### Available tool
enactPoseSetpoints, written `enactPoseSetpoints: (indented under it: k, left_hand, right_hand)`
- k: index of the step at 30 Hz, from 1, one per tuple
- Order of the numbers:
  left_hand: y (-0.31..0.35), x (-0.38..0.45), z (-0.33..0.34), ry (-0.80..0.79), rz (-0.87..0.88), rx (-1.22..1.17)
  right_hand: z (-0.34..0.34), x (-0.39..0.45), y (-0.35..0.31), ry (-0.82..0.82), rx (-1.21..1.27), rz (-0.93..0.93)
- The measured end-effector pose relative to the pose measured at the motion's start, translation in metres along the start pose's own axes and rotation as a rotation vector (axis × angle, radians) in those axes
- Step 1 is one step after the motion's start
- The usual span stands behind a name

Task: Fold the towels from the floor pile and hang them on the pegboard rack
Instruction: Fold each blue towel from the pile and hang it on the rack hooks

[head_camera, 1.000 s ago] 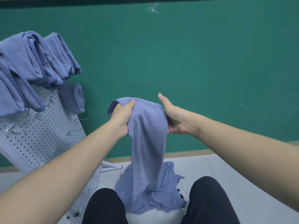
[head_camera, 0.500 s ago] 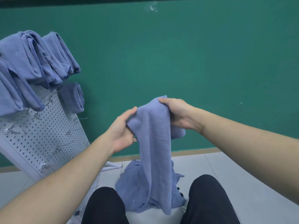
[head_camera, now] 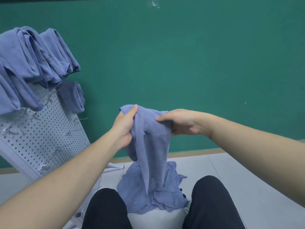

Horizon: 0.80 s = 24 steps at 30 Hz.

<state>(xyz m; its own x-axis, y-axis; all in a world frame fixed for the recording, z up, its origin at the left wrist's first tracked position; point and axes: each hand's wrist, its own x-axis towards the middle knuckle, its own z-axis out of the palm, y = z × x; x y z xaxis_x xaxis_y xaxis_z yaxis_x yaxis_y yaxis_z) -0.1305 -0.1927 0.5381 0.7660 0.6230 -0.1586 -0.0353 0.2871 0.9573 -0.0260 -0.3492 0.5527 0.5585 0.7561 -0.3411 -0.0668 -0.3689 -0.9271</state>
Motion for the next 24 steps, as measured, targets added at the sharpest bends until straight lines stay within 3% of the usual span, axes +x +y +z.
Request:
enactPoseSetpoints:
  k: [3, 5, 8, 12, 15, 21, 24]
  left_hand:
    - [-0.001, 0.004, -0.008, 0.062, 0.075, 0.189]
    - [0.002, 0.004, -0.011, 0.021, -0.011, 0.166]
    - [0.008, 0.001, -0.019, -0.212, -0.205, 0.038]
    - [-0.004, -0.006, -0.026, -0.479, -0.181, 0.047]
    - [-0.018, -0.007, -0.019, -0.416, -0.086, 0.109]
    - [-0.021, 0.011, -0.012, -0.213, -0.063, -0.086]
    - [-0.021, 0.015, -0.014, -0.175, -0.069, -0.107]
  right_hand:
    - [0.000, 0.002, 0.001, 0.113, 0.034, -0.062]
    - [0.002, 0.002, 0.000, 0.153, 0.068, -0.093]
    - [0.003, 0.004, -0.002, 0.215, 0.102, -0.087]
    - [-0.001, 0.009, -0.001, 0.324, 0.167, -0.031]
    - [-0.007, 0.010, -0.001, 0.329, 0.251, 0.050]
    - [-0.025, -0.001, 0.003, -0.031, 0.168, 0.149]
    - [-0.023, 0.001, 0.009, 0.017, 0.179, 0.051]
